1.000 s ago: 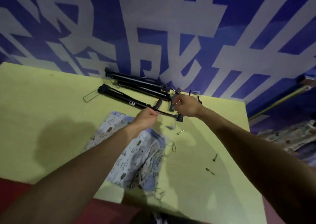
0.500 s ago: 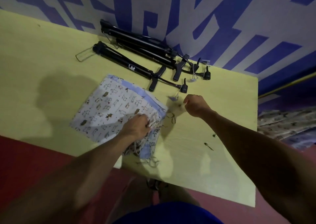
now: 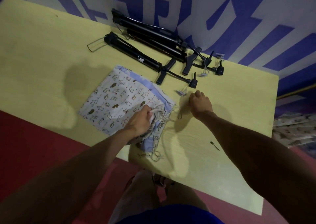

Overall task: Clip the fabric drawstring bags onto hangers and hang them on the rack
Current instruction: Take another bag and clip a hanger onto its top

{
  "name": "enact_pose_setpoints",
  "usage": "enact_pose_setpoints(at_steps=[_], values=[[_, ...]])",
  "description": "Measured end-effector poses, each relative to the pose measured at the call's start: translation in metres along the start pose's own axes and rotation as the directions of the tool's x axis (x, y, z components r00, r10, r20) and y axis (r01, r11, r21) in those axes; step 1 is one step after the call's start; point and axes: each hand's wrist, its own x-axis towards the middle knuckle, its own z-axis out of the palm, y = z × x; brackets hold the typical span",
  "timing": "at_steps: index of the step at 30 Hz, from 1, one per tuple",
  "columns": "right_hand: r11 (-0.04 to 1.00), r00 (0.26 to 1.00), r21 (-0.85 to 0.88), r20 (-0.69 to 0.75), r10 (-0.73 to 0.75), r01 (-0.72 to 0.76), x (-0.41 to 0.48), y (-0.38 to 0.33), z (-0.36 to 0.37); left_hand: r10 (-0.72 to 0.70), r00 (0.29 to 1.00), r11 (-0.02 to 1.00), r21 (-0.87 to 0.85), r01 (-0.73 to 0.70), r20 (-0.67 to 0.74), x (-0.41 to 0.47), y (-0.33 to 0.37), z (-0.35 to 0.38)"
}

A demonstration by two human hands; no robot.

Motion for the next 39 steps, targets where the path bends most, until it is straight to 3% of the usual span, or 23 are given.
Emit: enact_pose_setpoints(at_steps=[3,6,7,9,11,13,16,21,24,28,31,34,39], values=[[0.998,0.997,0.009,0.057,0.056,-0.056,-0.005,0.002,-0.010,0.019,0.996,0.999,-0.047,-0.023,-0.082,0.003,0.015,-0.009],[0.921,0.982,0.350,0.134,0.132,-0.172,-0.008,-0.002,-0.037,0.025,0.986,0.992,-0.122,-0.045,-0.164,0.012,0.035,-0.025],[0.825,0.979,0.531,0.154,0.131,-0.193,-0.009,-0.005,-0.047,0.036,0.984,0.987,-0.151,-0.063,-0.175,0.015,0.043,-0.032],[0.523,0.983,0.833,0.170,0.067,-0.179,-0.013,-0.015,-0.074,0.089,0.979,0.977,-0.177,-0.122,-0.183,0.018,0.059,-0.045],[0.288,0.988,0.950,0.145,-0.056,-0.123,-0.017,-0.022,-0.106,0.156,0.967,0.964,-0.183,-0.194,-0.201,0.018,0.078,-0.061],[0.184,0.972,0.978,0.133,-0.195,-0.097,-0.020,-0.029,-0.136,0.175,0.956,0.943,-0.238,-0.232,-0.237,0.020,0.095,-0.076],[0.236,0.942,0.971,0.115,-0.314,-0.040,-0.024,-0.040,-0.170,0.172,0.943,0.897,-0.350,-0.269,-0.283,0.019,0.114,-0.097],[0.451,0.972,0.887,0.011,-0.235,0.099,-0.019,-0.061,-0.199,0.125,0.936,0.850,-0.450,-0.272,-0.328,0.007,0.128,-0.125],[0.698,0.966,0.677,-0.075,-0.249,0.233,-0.012,-0.074,-0.213,0.085,0.932,0.838,-0.481,-0.258,-0.352,0.001,0.127,-0.141],[0.828,0.914,0.399,-0.071,-0.400,0.394,-0.004,-0.095,-0.229,-0.006,0.897,0.840,-0.489,-0.236,-0.443,-0.008,0.120,-0.168],[0.832,0.883,0.313,-0.052,-0.466,0.457,0.003,-0.115,-0.243,-0.097,0.845,0.835,-0.505,-0.218,-0.526,-0.012,0.111,-0.201],[0.780,0.853,0.351,-0.149,-0.500,0.518,0.011,-0.138,-0.261,-0.148,0.751,0.855,-0.465,-0.230,-0.644,-0.016,0.107,-0.240],[0.677,0.826,0.473,-0.332,-0.455,0.563,0.022,-0.157,-0.273,-0.026,0.622,0.952,-0.209,-0.223,-0.783,-0.025,0.110,-0.276]])
